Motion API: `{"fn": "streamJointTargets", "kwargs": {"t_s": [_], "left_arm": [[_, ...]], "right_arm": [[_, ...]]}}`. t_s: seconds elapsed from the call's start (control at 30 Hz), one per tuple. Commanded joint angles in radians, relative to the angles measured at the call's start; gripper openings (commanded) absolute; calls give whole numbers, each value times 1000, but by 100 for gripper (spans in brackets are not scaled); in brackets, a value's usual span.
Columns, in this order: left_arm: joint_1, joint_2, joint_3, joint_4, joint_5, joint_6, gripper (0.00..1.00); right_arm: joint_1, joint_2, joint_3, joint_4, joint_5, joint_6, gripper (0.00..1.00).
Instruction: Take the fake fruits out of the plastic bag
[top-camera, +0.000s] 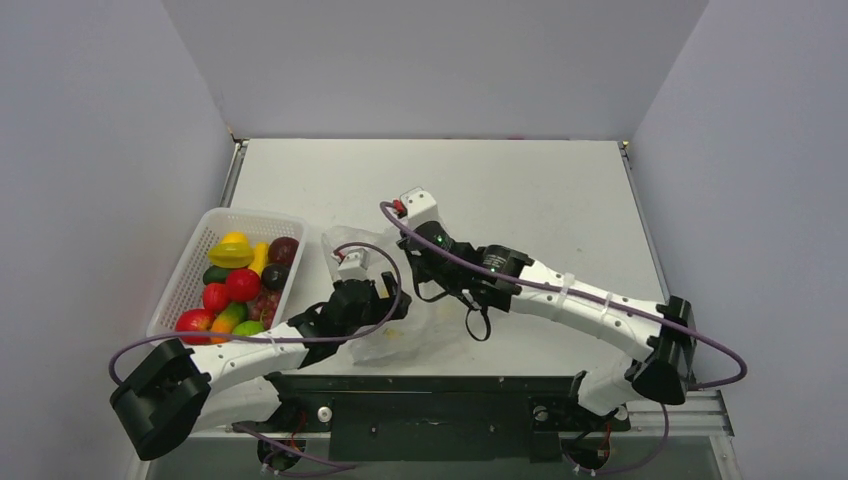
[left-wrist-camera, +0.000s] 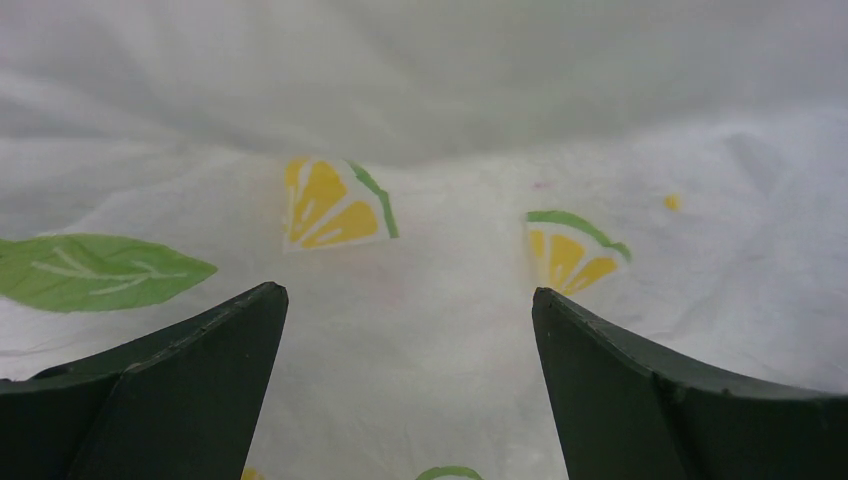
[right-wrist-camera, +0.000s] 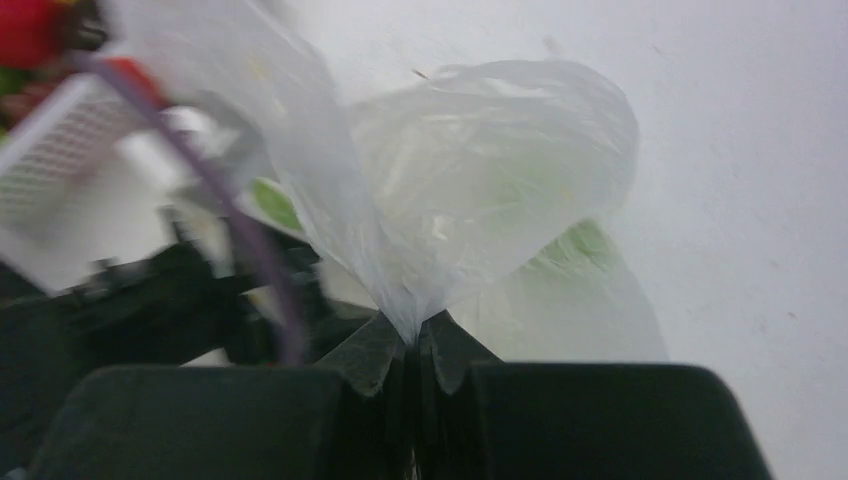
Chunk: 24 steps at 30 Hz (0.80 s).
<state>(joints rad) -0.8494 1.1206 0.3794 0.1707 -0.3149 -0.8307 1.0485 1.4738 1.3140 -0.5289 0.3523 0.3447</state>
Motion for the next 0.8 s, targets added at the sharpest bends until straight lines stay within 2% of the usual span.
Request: {"fn": "streamJointTargets", "kwargs": {"t_s": [0.0,0.07,0.23,0.5,0.67,0.77], "left_arm": [[3,-25,-18,87,-22,-30,92],[4,-44,-36,99,-27,-33,92],[3,-56,-71,140,-23,-43,93],[-4,-10,-34,150,26,22,94],[-42,52,40,132,38,147,96],[-64,92,88,86,91,226,97]], "right_arm": [[118,-155,46,-6,-15,48,0],[99,-212,-120,101,-75,115,0],[-74,-263,-415,308,-268,204,0],[-126,-289,-432,331,-319,180,0],[-127,-289,-423,333,-343,172,0],[-129,-296,-430,332,-344,171,0]]}}
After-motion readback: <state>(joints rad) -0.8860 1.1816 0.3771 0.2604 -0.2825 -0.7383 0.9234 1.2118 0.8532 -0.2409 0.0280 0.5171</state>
